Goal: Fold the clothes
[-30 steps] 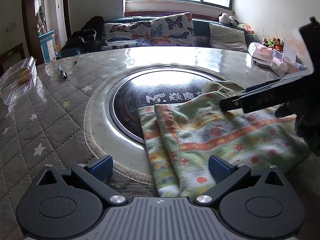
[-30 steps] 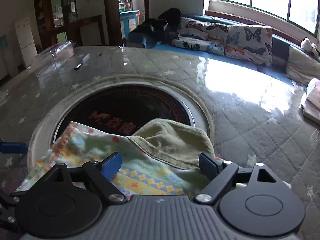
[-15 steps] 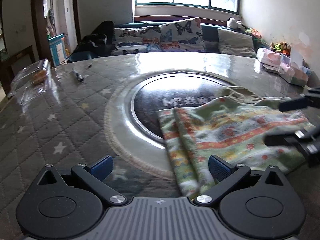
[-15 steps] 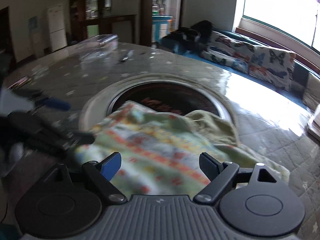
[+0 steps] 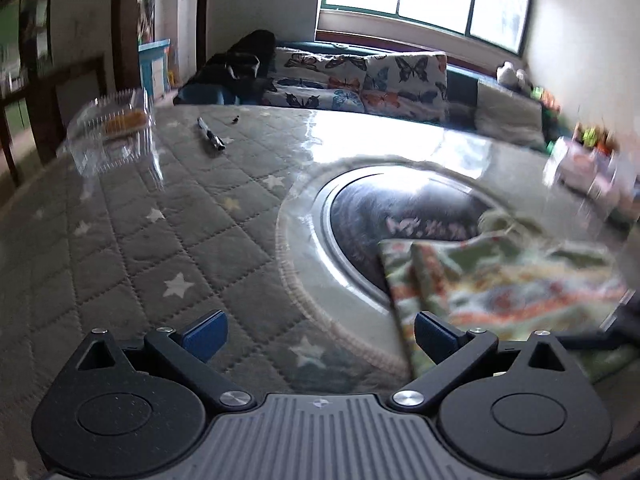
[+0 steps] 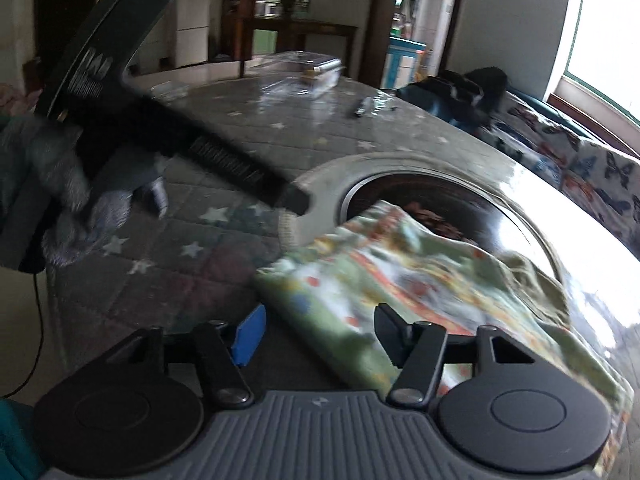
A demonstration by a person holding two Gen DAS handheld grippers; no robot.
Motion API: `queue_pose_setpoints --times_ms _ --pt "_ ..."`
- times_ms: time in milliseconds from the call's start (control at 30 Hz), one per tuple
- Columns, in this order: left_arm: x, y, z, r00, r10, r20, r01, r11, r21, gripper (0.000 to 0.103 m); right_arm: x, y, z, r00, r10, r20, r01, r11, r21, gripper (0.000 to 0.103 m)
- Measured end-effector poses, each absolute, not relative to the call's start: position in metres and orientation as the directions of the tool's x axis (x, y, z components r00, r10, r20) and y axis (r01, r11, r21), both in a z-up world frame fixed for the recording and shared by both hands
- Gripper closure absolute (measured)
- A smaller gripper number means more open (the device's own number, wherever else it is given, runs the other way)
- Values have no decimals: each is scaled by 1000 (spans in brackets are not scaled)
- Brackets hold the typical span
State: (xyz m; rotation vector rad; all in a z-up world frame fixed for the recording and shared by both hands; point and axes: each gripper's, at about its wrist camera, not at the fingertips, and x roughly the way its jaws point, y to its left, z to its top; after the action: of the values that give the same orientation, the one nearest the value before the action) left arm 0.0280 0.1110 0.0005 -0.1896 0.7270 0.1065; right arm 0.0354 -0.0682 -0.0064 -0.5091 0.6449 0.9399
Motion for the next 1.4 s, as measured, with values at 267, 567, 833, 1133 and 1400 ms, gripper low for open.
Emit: queue_pose_setpoints --times_ms 267,567,833,1133,1400 --pt "31 112 1 729 -122 -673 -149 932 -330 2 27 -46 -17 444 556 -703 -872 450 -194 63" --pt "41 112 -7 713 -237 -660 -177 850 -497 2 36 -57 -9 455 592 -665 -849 515 -122 85" --pt "48 112 -10 710 -285 -644 -226 774 -592 2 51 -83 9 439 646 -624 -823 567 8 88" --pt "67 100 -16 682 -381 -624 -242 688 -685 16 56 -100 20 442 672 -594 -812 581 53 90" --pt "79 99 -29 647 -419 -637 -262 663 -701 73 58 -107 17 416 685 -599 -814 574 91 83"
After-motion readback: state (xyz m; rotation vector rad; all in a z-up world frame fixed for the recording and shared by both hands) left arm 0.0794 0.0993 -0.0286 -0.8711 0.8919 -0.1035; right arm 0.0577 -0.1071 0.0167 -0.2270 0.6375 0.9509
